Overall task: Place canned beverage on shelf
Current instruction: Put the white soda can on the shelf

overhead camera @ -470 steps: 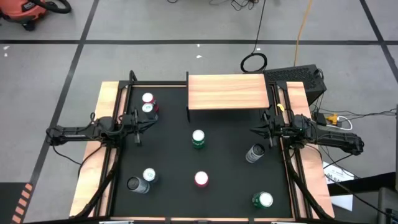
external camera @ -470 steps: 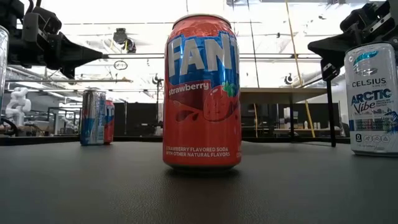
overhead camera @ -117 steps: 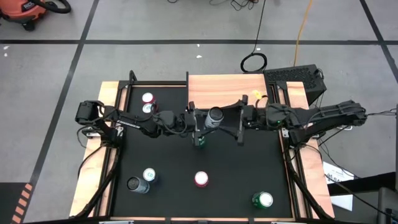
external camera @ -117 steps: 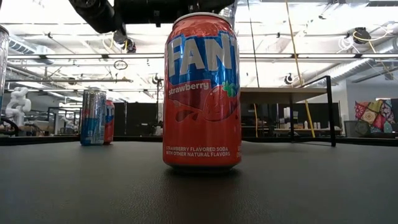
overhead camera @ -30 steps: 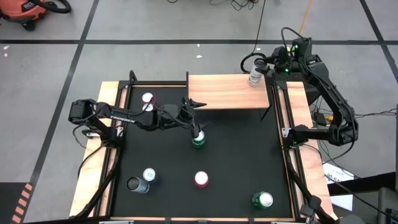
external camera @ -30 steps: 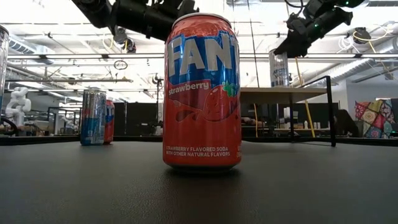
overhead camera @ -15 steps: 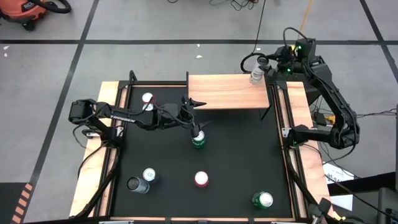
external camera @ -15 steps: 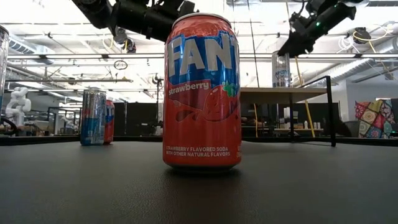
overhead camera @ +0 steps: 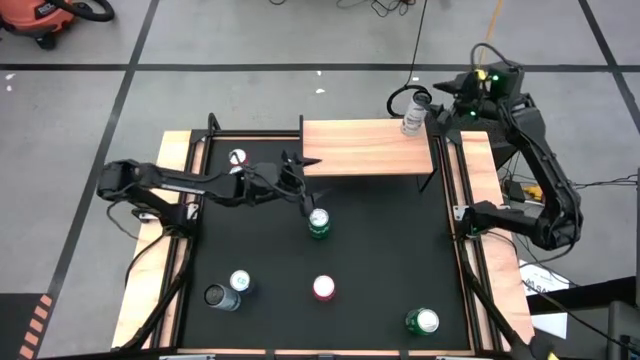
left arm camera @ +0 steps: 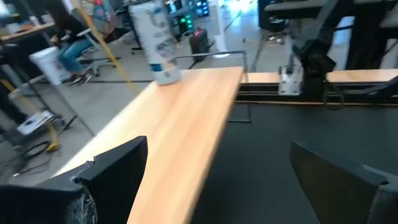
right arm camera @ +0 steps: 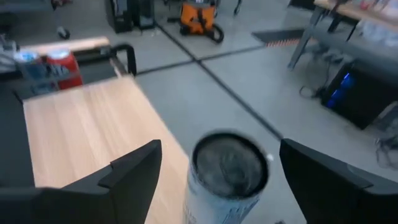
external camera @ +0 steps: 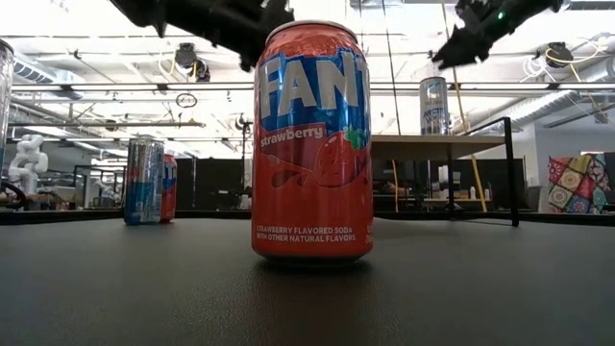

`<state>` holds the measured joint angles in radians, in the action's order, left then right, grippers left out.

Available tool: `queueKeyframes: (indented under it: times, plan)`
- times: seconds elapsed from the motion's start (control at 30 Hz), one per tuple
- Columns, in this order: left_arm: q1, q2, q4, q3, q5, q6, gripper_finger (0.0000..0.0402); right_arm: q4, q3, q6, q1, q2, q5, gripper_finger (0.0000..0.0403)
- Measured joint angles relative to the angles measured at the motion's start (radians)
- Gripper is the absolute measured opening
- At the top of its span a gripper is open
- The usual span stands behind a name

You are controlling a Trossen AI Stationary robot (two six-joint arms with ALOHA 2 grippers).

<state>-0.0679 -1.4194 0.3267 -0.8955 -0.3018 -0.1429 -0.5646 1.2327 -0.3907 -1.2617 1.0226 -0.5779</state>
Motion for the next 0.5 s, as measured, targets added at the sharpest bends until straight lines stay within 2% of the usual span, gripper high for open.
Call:
queueKeyframes:
  times: [0.13, 0.27, 0.4, 0.5]
  plan:
    - [0.019, 0.109, -0.128, -0.001, -0.052, 0.005, 0.0388, -0.002, 0.037, 0.033, 0.0, -0.031, -0.012, 0.0315]
    - [0.06, 0.224, -0.327, -0.001, -0.162, 0.038, 0.0388, -0.003, 0.044, 0.108, 0.01, -0.064, -0.107, 0.0316]
    - [0.113, 0.34, -0.561, -0.001, -0.283, 0.179, 0.0388, 0.003, 0.044, 0.174, 0.056, -0.106, -0.126, 0.0309]
    - [0.151, 0.401, -0.692, 0.008, -0.329, 0.313, 0.0388, 0.033, 0.04, 0.196, 0.119, -0.14, -0.126, 0.0295]
